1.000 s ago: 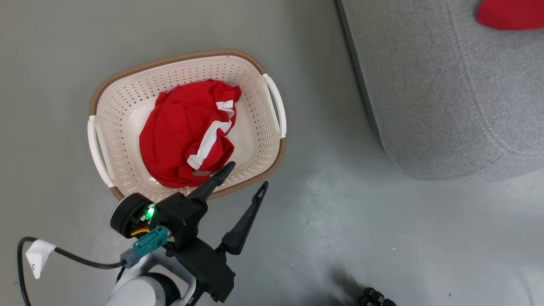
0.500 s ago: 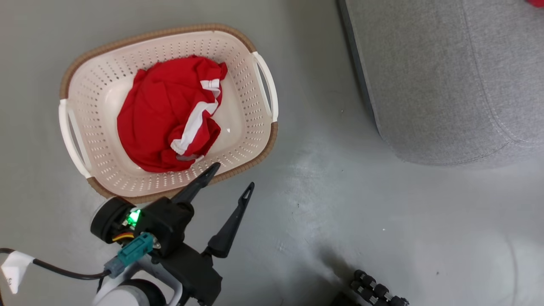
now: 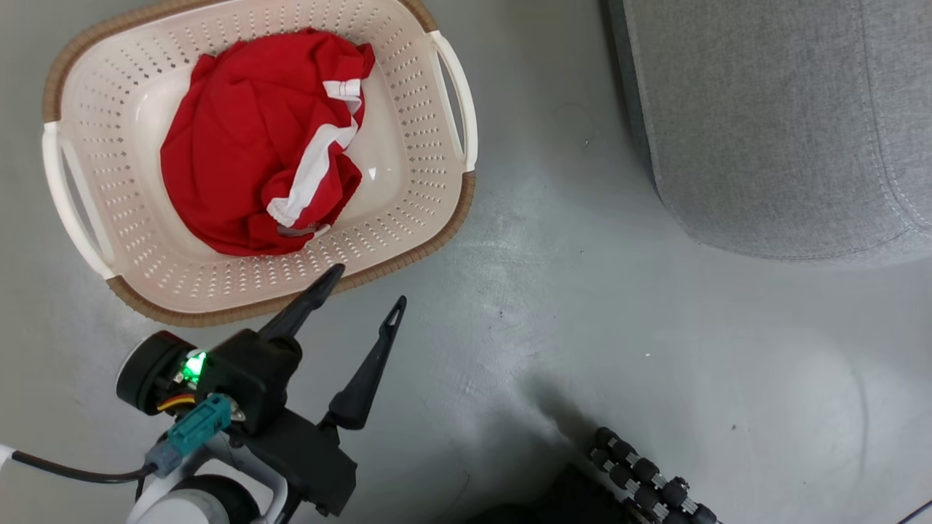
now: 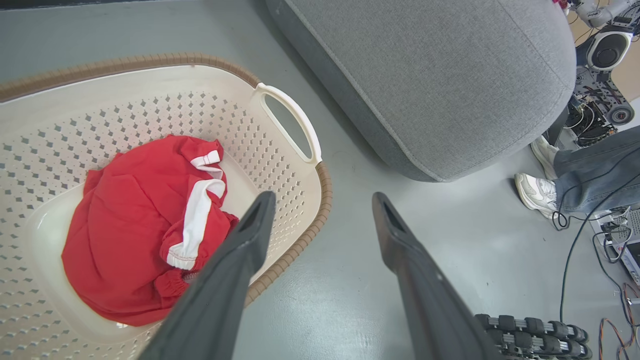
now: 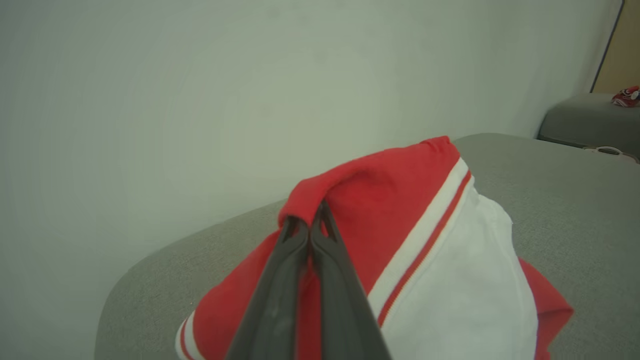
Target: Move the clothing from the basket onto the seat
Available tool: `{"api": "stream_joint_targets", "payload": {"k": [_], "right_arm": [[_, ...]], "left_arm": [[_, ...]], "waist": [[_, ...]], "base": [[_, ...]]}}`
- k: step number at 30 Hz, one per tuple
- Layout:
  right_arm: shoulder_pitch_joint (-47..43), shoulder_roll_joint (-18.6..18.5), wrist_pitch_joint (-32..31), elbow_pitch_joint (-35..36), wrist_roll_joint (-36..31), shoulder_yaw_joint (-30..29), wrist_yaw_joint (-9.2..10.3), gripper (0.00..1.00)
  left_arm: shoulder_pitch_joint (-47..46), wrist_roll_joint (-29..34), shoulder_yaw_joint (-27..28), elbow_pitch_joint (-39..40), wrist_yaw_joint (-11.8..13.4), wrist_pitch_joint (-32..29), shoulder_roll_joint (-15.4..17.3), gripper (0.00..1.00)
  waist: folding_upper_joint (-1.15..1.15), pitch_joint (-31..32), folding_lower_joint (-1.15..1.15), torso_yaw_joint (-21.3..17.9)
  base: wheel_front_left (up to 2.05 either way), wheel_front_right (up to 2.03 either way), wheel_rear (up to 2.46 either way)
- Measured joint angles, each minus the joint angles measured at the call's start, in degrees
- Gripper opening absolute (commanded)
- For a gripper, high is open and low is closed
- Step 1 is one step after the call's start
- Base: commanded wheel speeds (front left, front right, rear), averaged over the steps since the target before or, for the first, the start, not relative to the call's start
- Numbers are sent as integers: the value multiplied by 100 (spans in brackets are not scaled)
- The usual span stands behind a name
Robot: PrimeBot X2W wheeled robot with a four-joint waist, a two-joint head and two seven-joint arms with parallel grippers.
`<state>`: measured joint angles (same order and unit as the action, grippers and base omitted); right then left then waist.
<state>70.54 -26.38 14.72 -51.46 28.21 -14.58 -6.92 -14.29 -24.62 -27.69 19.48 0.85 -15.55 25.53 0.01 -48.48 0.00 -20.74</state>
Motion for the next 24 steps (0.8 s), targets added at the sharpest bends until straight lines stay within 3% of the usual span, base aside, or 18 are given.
{"api": "stream_joint_targets", "payload": {"k": [6,7,10,24], "right_arm": [[33,285,0,-118,64,15,-15,0],[32,281,0,-116,80,2,-15,16],[3,275,0,-115,145,-4,-15,100],[-754,307,0,597,133,281,-15,100]], "left_arm": [[-4,0,101,66,76,2,-12,100],[-4,0,119,89,98,3,-13,100],[-1,0,211,107,126,11,1,100],[-71,-76,336,-133,176,392,-256,100]], "waist": [[0,-127,0,-19],[0,-141,0,-18],[0,-167,0,-21],[0,141,0,-58]], "base": [[0,0,0],[0,0,0],[0,0,0],[0,0,0]]}}
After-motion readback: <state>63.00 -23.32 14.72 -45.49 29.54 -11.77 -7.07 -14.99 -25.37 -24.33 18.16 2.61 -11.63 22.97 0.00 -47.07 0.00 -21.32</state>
